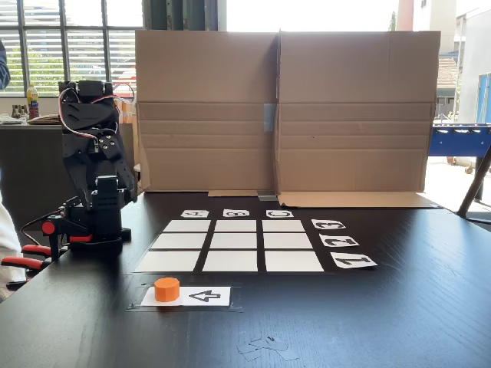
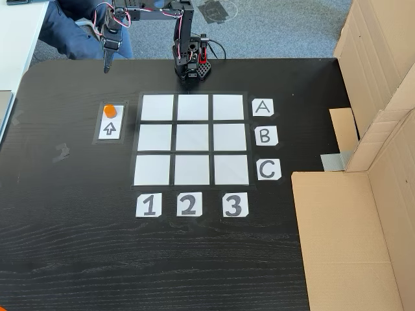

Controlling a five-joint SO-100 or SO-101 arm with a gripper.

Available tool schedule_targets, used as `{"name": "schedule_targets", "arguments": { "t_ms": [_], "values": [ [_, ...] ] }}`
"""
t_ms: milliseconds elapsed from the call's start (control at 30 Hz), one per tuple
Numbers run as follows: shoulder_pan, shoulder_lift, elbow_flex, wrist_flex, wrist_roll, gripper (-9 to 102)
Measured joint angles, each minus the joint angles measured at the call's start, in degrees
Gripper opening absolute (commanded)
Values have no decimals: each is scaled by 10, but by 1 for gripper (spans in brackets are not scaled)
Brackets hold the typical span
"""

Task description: Pick up the round, orange token and place it in the grid on square A1.

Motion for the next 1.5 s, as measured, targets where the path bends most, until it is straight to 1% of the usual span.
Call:
{"name": "schedule_targets", "arguments": {
  "t_ms": [300, 533, 667, 933, 1500],
  "values": [
    [-69, -84, -40, -4, 181, 32],
    [-104, -172, -86, -9, 265, 32],
    [-117, -221, -98, -12, 288, 32],
    [-132, -294, -106, -34, 300, 32],
    [-140, -390, -156, -43, 331, 32]
  ]
}}
